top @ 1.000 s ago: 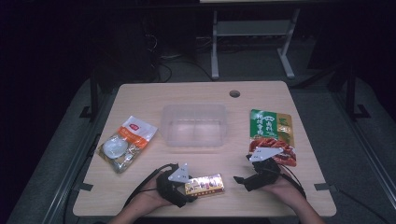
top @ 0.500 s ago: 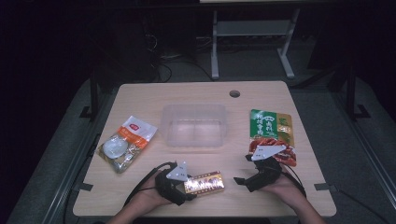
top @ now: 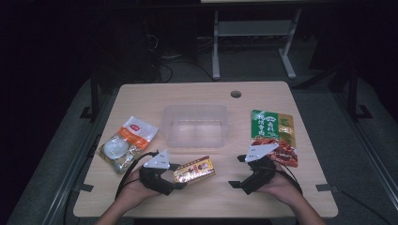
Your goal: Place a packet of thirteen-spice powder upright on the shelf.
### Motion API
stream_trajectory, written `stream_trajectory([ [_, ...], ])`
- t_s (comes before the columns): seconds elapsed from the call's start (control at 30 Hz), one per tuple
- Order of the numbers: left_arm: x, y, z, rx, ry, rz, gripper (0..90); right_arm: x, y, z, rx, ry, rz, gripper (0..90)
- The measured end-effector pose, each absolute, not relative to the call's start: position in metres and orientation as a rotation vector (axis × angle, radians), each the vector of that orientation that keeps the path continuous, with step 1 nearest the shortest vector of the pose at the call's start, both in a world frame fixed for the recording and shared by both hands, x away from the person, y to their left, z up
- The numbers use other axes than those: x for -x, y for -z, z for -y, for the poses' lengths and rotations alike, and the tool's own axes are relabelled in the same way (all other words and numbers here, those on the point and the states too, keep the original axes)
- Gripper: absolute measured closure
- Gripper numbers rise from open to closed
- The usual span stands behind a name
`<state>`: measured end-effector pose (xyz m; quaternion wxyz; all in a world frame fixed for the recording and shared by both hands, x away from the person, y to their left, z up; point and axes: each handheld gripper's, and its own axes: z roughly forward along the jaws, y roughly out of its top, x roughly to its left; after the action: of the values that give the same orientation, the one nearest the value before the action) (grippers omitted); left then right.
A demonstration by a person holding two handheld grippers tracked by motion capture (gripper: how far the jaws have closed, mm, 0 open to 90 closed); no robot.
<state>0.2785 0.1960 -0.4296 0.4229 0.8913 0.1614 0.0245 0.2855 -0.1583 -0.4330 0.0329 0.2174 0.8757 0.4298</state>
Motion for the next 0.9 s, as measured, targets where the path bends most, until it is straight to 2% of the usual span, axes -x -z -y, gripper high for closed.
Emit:
stream_trajectory([
  [0.27,-0.282,0.421,-0.211,-2.181,-0.071,-0.380,32.0,-0.301,0.416,0.145,-0.512,-1.500,-2.722,4.4],
  [0.63,-0.279,0.416,-0.215,-2.169,-0.068,-0.315,32.0,-0.316,0.403,0.105,-0.230,-1.577,-2.787,6.2],
  [0.9,-0.276,0.416,-0.213,-2.152,-0.048,-0.296,32.0,-0.325,0.403,0.094,-0.150,-1.625,-2.800,13.9],
])
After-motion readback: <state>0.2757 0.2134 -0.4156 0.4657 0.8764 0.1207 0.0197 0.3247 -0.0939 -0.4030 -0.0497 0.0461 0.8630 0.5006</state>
